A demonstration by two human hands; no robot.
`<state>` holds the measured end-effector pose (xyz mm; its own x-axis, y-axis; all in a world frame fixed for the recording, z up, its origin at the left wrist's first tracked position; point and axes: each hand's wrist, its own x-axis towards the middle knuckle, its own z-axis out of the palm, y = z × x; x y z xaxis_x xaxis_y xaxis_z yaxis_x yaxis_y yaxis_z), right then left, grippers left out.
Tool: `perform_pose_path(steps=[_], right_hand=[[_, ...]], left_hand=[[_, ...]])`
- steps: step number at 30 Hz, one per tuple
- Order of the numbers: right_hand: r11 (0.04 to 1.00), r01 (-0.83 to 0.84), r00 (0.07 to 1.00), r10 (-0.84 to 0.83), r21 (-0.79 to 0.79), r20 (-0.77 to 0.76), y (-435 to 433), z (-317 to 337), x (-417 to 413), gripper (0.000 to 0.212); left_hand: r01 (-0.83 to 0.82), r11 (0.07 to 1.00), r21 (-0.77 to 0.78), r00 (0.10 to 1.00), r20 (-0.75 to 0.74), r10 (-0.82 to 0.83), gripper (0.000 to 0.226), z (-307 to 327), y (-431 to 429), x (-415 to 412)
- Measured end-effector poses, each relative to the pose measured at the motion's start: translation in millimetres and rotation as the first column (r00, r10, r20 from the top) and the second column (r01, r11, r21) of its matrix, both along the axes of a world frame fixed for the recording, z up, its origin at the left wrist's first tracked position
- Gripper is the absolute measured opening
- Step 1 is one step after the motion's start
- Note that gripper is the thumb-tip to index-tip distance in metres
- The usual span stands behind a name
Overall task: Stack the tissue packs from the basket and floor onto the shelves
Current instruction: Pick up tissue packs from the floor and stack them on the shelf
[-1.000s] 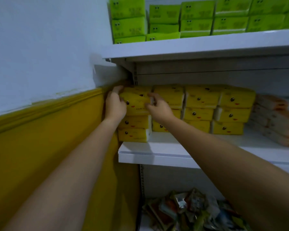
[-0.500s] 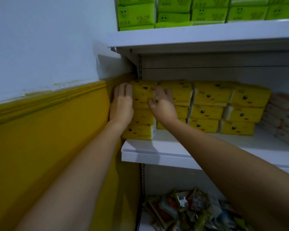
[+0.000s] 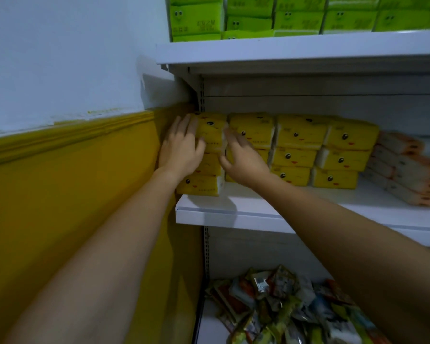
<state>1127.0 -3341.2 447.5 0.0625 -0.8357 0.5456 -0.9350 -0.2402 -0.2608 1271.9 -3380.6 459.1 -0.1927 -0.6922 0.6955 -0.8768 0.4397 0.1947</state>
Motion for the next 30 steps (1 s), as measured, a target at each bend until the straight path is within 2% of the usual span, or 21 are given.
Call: perform_pose_path(steps=[4,8,13,17,20,22,26,30], right_hand=[[0.998,0.039,0.973,-0.026,0.053,-0.231,30.1,-5.1,-17.5,0.061],[0.993,0.084,0.945,-0.055,0.079,-0.321,67.9,-15.1,-45.6,0.061],[0.964,0.234,0.924,-0.181,0.123,-0.336,136.8,-43.7,-111.4,0.060],[0.890,0.422,0.879,-0.355,0.173,-0.320,217.4,-81.0,-180.1,0.060],[0.786,0.580,0.807,-0.521,0.213,-0.276,295.0,-111.1,-230.1,0.061],[0.696,0.685,0.728,-0.639,0.217,-0.249,353.6,-134.7,-257.5,0.060],[0.442,0.851,0.503,-0.842,0.283,-0.197,484.0,-180.1,-288.2,0.059],[0.146,0.925,0.214,-0.963,0.350,-0.166,612.6,-215.8,-288.7,0.058]], left_hand=[[0.013,1.000,-0.008,0.993,0.117,-0.012,0.056,-3.5,19.8,-6.6],[0.083,0.996,-0.010,0.982,0.172,-0.080,0.060,-17.3,49.7,-29.4],[0.246,0.968,0.055,0.946,0.206,-0.252,0.057,-41.3,91.6,-97.5],[0.446,0.888,0.114,0.856,0.234,-0.460,0.058,-69.5,141.1,-185.7],[0.624,0.765,0.163,0.716,0.273,-0.642,0.058,-96.6,190.2,-258.7],[0.725,0.659,0.199,0.596,0.298,-0.746,0.057,-117.1,229.2,-305.5],[0.862,0.396,0.317,0.290,0.332,-0.898,0.058,-155.2,328.2,-386.2],[0.921,0.125,0.368,-0.026,0.378,-0.925,0.058,-188.7,440.9,-447.5]])
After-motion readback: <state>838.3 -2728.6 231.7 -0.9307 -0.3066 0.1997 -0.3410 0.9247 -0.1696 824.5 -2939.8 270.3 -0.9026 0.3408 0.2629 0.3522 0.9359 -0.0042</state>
